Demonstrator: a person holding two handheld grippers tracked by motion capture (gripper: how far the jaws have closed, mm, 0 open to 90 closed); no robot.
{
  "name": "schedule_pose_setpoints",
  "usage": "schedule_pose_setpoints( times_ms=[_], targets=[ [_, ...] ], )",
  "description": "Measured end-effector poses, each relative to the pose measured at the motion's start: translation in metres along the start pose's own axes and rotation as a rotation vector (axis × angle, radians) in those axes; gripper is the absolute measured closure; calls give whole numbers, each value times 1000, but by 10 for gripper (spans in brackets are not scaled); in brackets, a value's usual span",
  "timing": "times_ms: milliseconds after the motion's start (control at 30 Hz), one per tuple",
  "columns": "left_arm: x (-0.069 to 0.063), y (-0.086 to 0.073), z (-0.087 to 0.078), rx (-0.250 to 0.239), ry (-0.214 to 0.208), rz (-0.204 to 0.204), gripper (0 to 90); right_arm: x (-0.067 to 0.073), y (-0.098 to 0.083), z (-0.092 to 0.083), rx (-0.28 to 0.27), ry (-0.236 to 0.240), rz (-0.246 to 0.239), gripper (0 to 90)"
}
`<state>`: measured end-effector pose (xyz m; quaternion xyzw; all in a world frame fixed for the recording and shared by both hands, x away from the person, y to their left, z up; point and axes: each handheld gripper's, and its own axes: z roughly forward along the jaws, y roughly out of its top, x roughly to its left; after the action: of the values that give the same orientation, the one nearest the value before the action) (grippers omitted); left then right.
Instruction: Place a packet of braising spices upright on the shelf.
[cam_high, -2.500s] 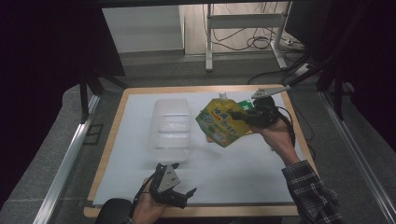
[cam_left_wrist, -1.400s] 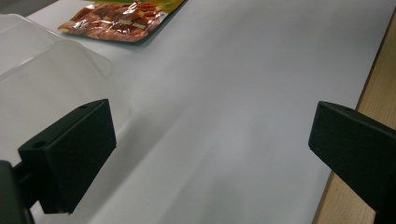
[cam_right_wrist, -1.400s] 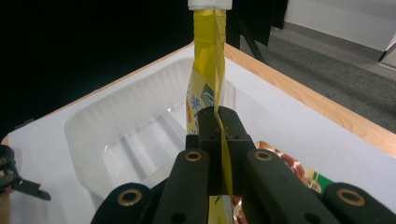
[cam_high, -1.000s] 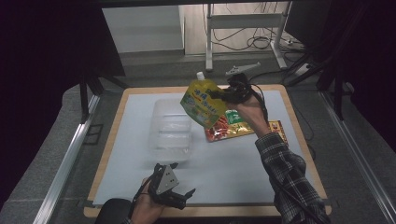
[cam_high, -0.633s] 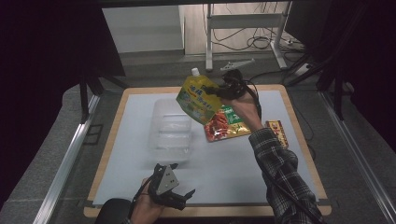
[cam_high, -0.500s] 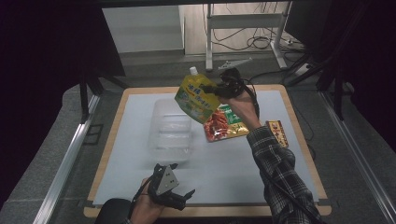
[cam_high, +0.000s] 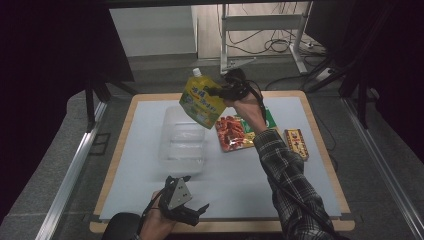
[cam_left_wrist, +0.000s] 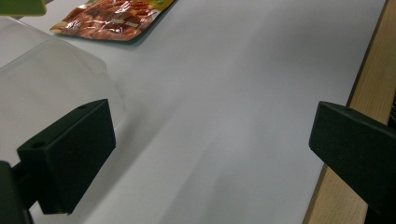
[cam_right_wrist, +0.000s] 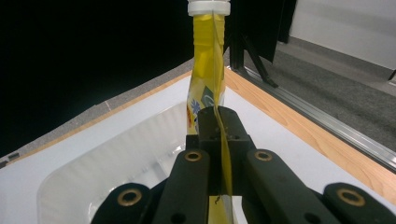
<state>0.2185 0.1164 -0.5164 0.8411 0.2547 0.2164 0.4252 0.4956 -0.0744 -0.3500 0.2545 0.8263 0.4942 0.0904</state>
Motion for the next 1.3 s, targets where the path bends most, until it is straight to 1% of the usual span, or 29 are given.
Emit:
schedule_pose_setpoints(
  times_ms=[33, 267, 367, 467, 533, 600, 667, 800, 900, 1000, 1100, 1200, 1300],
  targets=[
    [-1, 0, 0, -7, 0, -7, 2, 0, 1, 3, 1, 1, 0, 890],
    [-1, 0, 0, -9, 0, -4, 2, 4, 8, 20, 8, 13, -16, 890],
    [0, 0, 0, -10, -2, -6, 2, 7, 11, 25, 8, 11, -33, 890],
    [0, 0, 0, -10, -2, -5, 2, 7, 14, 30, 0, 17, -27, 890],
    [-1, 0, 0, -10, -3, -3, 2, 8, 14, 35, 18, 24, -35, 890],
    [0, 0, 0, -10, -4, -6, 2, 10, 14, 40, 40, 21, -49, 890],
    [0, 0, -1, -11, -4, -7, 2, 10, 13, 46, 54, 26, -52, 890],
    [0, 0, 0, -10, -7, -7, 2, 9, 9, 57, 100, 43, -48, 886],
    [0, 0, 0, -7, -8, -8, 2, 8, 5, 66, 113, 45, -42, 884],
    [0, 0, 0, -9, -10, -7, 2, 6, 3, 73, 109, 54, -26, 882],
    [0, 0, 0, -8, -11, -7, 2, 5, 2, 78, 84, 63, -12, 878],
    [0, 0, 0, -10, -13, -7, 2, 4, 0, 84, 79, 62, 12, 878],
    [-1, 0, 1, -10, -15, -6, 2, 4, -4, 91, 74, 61, 22, 880]
  ],
)
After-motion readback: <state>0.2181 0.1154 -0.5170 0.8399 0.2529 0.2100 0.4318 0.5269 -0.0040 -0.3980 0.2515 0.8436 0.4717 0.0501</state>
